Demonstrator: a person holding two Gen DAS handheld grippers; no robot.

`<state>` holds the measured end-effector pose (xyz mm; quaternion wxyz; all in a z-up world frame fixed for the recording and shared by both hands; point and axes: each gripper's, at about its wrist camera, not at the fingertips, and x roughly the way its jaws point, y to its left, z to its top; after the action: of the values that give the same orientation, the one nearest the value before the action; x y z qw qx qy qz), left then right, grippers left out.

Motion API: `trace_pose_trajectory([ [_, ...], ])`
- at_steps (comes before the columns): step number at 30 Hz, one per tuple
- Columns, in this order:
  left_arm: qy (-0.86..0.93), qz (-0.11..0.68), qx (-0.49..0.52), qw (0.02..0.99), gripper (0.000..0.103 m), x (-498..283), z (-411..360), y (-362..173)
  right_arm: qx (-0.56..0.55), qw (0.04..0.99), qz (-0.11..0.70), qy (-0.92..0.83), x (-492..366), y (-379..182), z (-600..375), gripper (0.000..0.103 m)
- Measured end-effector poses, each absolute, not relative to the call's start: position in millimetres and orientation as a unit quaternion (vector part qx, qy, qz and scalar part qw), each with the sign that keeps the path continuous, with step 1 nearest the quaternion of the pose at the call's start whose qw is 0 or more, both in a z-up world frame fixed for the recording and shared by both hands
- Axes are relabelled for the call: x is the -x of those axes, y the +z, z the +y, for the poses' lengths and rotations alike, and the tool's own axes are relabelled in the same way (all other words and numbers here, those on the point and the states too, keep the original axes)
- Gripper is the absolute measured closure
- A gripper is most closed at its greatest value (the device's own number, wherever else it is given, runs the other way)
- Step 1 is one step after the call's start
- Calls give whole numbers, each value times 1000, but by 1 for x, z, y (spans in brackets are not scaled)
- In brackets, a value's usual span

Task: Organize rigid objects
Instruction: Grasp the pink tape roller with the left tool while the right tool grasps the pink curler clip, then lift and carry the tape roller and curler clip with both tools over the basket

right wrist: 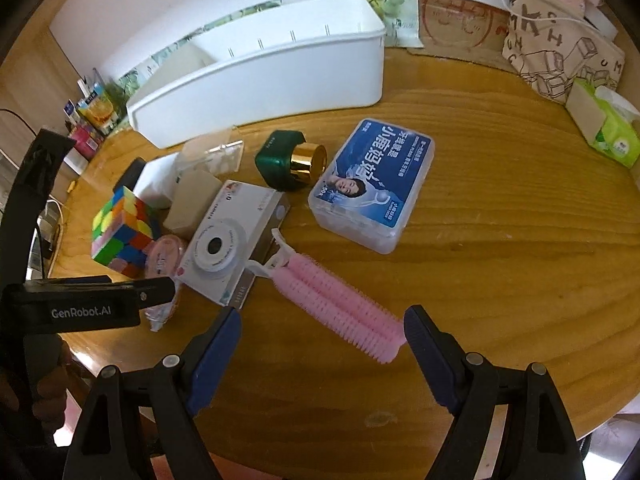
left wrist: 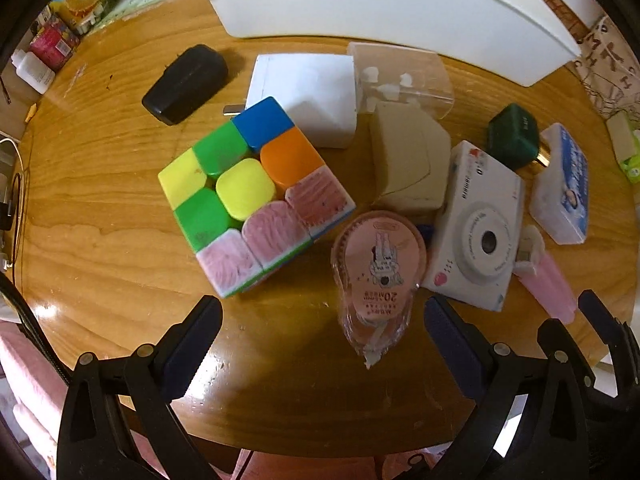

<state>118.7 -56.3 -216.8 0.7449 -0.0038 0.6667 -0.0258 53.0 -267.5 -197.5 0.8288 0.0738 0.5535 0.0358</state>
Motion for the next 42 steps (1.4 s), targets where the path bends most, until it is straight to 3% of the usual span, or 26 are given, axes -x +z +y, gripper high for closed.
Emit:
trace_pose_trajectory([
  [11,-23,690,-5,724,6,-135,-62,-228,-33,812,580,57,-69,-211,-257,21],
  [16,-32,692,-9,721,13,-146,-66,-229,-27,806,588,59,-72,-214,-254,34],
  [18,-32,692,-7,721,13,-145,-66,-229,-28,805,589,58,-74,-214,-254,49],
  [24,-37,686,-4,727,21,-140,-71,-225,-46,801,594,60,-74,-213,-258,71],
  [30,-44,679,-3,733,39,-130,-74,-212,-48,796,600,68,-67,-213,-254,76],
  [34,-53,673,3,737,56,-120,-76,-207,-53,792,604,69,-62,-212,-252,76],
  [42,-54,673,24,738,59,-102,-64,-202,-67,787,610,65,-53,-212,-252,76],
])
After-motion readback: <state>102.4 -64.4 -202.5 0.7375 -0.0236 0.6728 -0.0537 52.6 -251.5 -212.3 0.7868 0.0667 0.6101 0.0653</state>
